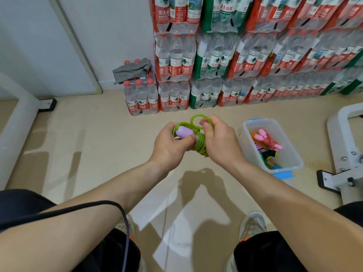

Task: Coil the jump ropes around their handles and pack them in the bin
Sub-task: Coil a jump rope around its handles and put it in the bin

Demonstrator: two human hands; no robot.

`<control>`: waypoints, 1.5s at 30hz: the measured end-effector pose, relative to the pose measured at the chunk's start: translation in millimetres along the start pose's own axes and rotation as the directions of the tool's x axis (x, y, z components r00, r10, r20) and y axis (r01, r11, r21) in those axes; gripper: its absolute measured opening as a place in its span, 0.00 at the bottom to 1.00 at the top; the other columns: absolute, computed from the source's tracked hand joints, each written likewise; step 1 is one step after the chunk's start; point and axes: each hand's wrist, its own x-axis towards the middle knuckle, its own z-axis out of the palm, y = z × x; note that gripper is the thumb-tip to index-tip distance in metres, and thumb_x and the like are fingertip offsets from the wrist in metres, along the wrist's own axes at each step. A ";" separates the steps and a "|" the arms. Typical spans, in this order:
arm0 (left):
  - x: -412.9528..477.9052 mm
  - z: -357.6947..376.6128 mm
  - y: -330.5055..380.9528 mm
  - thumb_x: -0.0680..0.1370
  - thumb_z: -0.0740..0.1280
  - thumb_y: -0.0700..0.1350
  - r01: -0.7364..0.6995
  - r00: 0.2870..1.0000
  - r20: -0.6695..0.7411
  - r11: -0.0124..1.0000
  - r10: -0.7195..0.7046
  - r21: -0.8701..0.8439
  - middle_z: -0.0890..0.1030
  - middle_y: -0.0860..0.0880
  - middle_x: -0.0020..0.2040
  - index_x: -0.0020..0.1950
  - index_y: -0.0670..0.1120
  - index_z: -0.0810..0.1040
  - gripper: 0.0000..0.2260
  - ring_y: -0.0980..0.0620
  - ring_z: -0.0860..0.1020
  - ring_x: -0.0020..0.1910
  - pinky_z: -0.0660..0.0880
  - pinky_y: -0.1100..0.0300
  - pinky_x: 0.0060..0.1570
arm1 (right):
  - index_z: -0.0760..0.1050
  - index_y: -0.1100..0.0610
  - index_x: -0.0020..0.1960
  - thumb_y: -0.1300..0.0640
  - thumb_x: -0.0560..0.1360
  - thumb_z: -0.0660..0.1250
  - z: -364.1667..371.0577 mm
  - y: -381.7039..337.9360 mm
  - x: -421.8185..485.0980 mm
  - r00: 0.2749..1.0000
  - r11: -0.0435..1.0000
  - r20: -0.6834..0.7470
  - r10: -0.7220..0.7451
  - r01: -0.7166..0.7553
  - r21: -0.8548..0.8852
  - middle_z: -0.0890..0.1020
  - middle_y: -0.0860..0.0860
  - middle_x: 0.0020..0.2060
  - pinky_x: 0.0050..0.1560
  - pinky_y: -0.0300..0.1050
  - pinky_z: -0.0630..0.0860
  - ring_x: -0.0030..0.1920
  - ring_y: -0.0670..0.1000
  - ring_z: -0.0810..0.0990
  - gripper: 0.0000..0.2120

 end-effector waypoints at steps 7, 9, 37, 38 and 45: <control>-4.6 0.3 3.9 0.70 0.74 0.45 0.007 1.000 -0.002 0.998 -0.007 0.066 0.83 0.49 0.42 0.53 0.44 0.76 0.14 0.48 0.84 0.42 0.82 0.47 0.50 | 0.79 0.49 0.57 0.54 0.83 0.58 2.2 -0.5 -6.5 0.984 0.985 0.092 -0.155 0.161 -0.061 0.84 0.52 0.41 0.46 0.54 0.77 0.44 0.58 0.79 0.11; -5.7 0.2 4.6 0.70 0.74 0.46 0.003 1.000 -0.001 0.996 -0.003 0.089 0.83 0.48 0.44 0.53 0.45 0.76 0.14 0.47 0.84 0.43 0.81 0.44 0.51 | 0.78 0.52 0.51 0.52 0.84 0.57 2.8 0.9 -5.8 0.984 0.988 0.095 -0.150 0.153 -0.028 0.83 0.51 0.39 0.45 0.55 0.76 0.43 0.57 0.78 0.12; -8.1 1.6 4.7 0.73 0.72 0.41 -0.083 0.994 -0.055 0.969 0.099 0.235 0.79 0.53 0.39 0.50 0.47 0.76 0.09 0.63 0.75 0.32 0.72 0.67 0.34 | 0.80 0.52 0.49 0.52 0.78 0.71 14.4 -3.6 -6.6 0.971 0.820 0.138 0.193 -0.237 0.521 0.85 0.58 0.37 0.33 0.49 0.78 0.32 0.54 0.81 0.04; -8.8 2.2 5.1 0.73 0.72 0.41 -0.069 0.995 -0.055 0.978 0.081 0.199 0.80 0.53 0.38 0.50 0.47 0.77 0.08 0.62 0.75 0.32 0.75 0.64 0.35 | 0.80 0.52 0.49 0.52 0.78 0.70 15.4 -3.1 -6.8 0.972 0.827 0.126 0.197 -0.234 0.511 0.85 0.57 0.36 0.34 0.50 0.78 0.33 0.54 0.82 0.04; -8.1 4.3 11.4 0.82 0.65 0.46 0.051 0.996 -0.066 0.991 -0.059 -0.121 0.82 0.39 0.37 0.47 0.38 0.76 0.11 0.48 0.81 0.35 0.80 0.59 0.37 | 0.80 0.49 0.47 0.49 0.78 0.70 21.6 -3.3 -8.3 0.979 0.885 0.062 0.193 -0.201 0.420 0.85 0.53 0.34 0.35 0.49 0.79 0.36 0.54 0.84 0.04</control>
